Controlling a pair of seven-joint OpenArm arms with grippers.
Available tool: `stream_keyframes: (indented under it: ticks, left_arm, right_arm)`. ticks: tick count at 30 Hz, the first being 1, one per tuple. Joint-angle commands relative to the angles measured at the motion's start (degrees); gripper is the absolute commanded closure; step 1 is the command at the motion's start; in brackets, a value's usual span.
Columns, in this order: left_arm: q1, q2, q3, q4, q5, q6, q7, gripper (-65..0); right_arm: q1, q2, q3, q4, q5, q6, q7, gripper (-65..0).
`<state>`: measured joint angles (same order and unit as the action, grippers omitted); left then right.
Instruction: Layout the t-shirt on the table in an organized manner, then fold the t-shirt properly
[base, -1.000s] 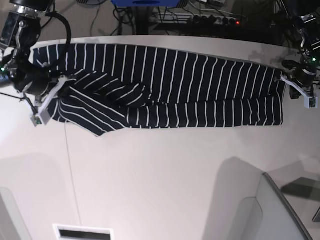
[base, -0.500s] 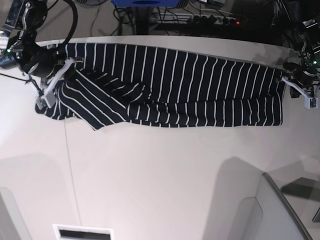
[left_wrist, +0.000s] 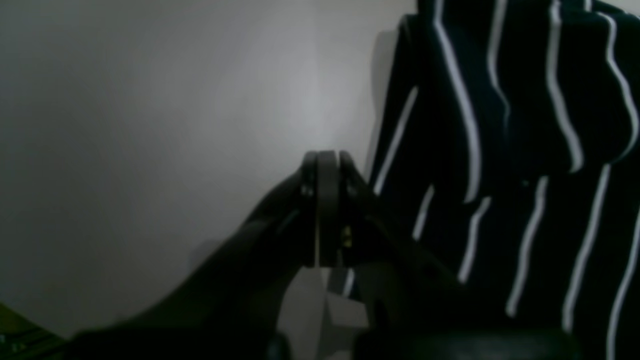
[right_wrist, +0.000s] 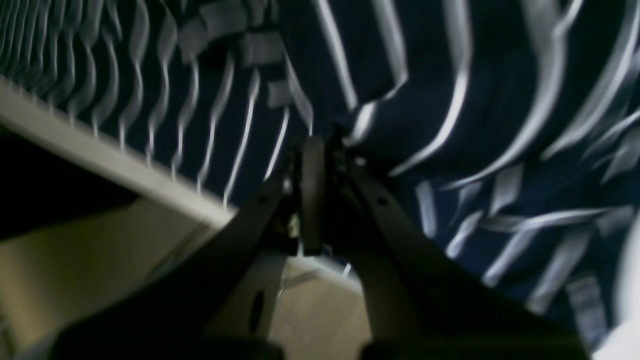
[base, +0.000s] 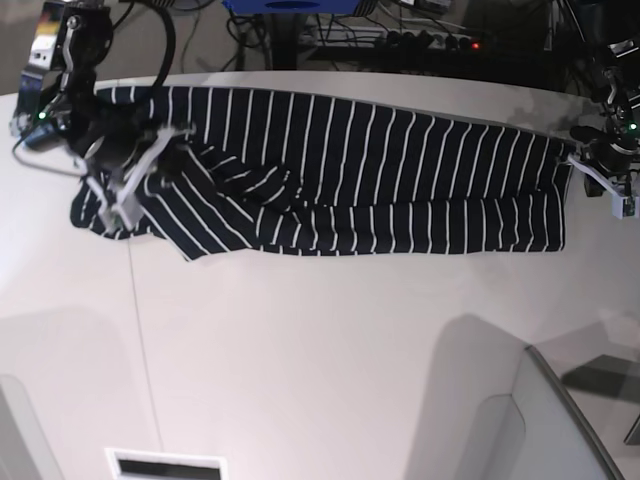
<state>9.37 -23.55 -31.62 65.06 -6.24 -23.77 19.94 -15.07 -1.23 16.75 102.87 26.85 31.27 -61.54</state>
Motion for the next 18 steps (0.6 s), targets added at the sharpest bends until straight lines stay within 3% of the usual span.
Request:
stream_keyframes:
  ticks: [1, 5, 10, 18]
  left_arm:
    - [-0.4, -1.1, 0.8, 0.8, -0.5, 0.0, -1.3, 0.0]
    - [-0.4, -1.8, 2.9, 0.7, -0.5, 0.0, -1.4, 0.0]
    - [-0.4, -1.8, 2.7, 0.8, -0.5, 0.0, -1.4, 0.0]
    - [-0.4, -1.9, 2.6, 0.6, -0.5, 0.0, -1.4, 0.0]
  right_arm:
    - [1.5, 0.4, 0.2, 2.7, 1.0, 0.3, 0.9, 0.0]
    - [4.2, 0.6, 0.4, 7.9, 1.0, -3.7, -2.3, 0.0]
    - [2.1, 0.1, 0.4, 11.2, 1.1, -3.8, -5.6, 0.0]
    - [-6.1, 0.5, 0.4, 7.7, 1.1, -3.9, 0.3, 0.0]
